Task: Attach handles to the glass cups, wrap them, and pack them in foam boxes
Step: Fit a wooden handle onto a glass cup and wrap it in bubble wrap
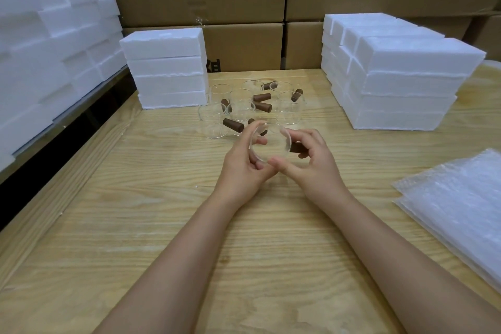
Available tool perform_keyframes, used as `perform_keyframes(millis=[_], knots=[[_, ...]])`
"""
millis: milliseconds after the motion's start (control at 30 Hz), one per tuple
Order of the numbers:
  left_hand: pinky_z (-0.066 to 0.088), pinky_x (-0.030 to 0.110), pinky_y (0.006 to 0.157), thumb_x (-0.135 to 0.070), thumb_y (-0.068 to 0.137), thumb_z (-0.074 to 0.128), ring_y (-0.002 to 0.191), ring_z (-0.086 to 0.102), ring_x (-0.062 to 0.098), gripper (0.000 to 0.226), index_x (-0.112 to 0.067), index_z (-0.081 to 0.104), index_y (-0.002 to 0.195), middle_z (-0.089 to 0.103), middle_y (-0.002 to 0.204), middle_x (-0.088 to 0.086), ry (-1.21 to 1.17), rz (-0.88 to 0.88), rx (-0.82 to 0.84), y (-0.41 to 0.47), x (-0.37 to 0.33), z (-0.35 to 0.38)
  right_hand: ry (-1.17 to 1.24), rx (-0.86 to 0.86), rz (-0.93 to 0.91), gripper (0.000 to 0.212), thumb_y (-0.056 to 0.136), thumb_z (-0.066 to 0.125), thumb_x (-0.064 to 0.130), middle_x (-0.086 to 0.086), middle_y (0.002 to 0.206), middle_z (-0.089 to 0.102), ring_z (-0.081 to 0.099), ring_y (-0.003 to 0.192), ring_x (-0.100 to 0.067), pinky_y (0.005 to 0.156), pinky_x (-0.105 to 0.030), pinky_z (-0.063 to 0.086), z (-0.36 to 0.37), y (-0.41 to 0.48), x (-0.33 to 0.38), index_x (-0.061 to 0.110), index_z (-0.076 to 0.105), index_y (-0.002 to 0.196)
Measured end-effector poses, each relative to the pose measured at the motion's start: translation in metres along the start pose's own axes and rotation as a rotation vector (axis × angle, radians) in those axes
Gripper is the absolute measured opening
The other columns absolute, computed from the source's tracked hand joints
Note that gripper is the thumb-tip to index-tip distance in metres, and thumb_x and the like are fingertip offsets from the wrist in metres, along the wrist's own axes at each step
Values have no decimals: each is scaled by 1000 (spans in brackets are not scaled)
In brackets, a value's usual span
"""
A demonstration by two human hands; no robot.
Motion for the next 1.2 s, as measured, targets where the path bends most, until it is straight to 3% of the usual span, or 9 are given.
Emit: perform_keyframes(millis=[67, 167, 367, 567, 667, 733, 900, 1000, 1200], knots=[[41, 9, 59, -10, 75, 79, 57, 45, 2, 70, -46, 45, 124, 56, 105, -4, 47, 35, -10, 0, -2, 0, -55, -27, 0, 53, 65, 83, 35, 10, 107, 51, 53, 108, -16, 86, -10, 39, 0, -1, 2, 37, 56, 110], [39, 7, 63, -7, 73, 80, 56, 46, -2, 78, -57, 38, 116, 56, 104, -7, 133, 86, -15, -2, -6, 2, -158, -104, 30, 62, 60, 80, 46, 8, 107, 48, 46, 106, -12, 90, -21, 40, 3, -6, 7, 27, 54, 113], [35, 2, 71, -1, 72, 73, 75, 50, -17, 69, -25, 50, 132, 53, 101, -15, 258, 160, -9, -8, -13, 7, -315, -299, 121, 74, 59, 72, 60, 8, 110, 46, 37, 101, -11, 100, -32, 30, 10, -13, 14, 16, 49, 115], [39, 5, 63, 1, 72, 74, 72, 54, -3, 78, -48, 39, 121, 54, 100, -10, 227, 193, -14, -8, -18, 8, -300, -346, 158, 76, 58, 55, 72, 6, 113, 51, 41, 110, -24, 92, -23, 22, 11, -15, 13, 18, 49, 112], [41, 6, 60, -1, 70, 74, 61, 52, 8, 74, -40, 45, 126, 54, 96, -16, 210, 189, -12, -8, -16, 8, -329, -339, 119, 68, 71, 47, 76, 3, 111, 53, 46, 107, -28, 89, -19, 18, 11, -13, 12, 18, 48, 107], [42, 8, 60, -2, 69, 75, 56, 51, 6, 74, -33, 48, 130, 56, 95, -14, 220, 184, -9, -7, -14, 8, -311, -353, 91, 55, 85, 39, 69, 1, 107, 55, 48, 104, -30, 87, -19, 17, 10, -12, 12, 18, 48, 101], [42, 7, 61, -11, 66, 81, 61, 52, 11, 82, -54, 37, 119, 55, 102, -11, 198, 220, 13, -6, -16, 9, -240, -397, 24, 25, 96, 25, 31, -3, 94, 62, 52, 92, -24, 86, -25, 22, 6, -9, 15, 18, 42, 84], [44, 9, 61, -18, 67, 79, 62, 53, 13, 77, -56, 37, 120, 55, 101, -13, 195, 228, 2, -6, -16, 9, -205, -405, 44, 27, 96, 24, 31, -4, 91, 61, 49, 86, -22, 88, -33, 29, 4, -10, 15, 17, 41, 81], [43, 7, 64, -2, 64, 81, 62, 53, 12, 83, -40, 44, 128, 53, 101, -8, 294, 256, -5, -7, -15, 9, -98, -354, 148, 22, 98, 43, 36, -2, 84, 55, 51, 89, -28, 91, -52, 38, 3, -7, 11, 19, 44, 83]])
Point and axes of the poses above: each hand's wrist, its own y-axis towards the middle knuckle, its own z-axis out of the palm, x = y × z, the point moved 5 cm from there along y, towards the middle knuckle
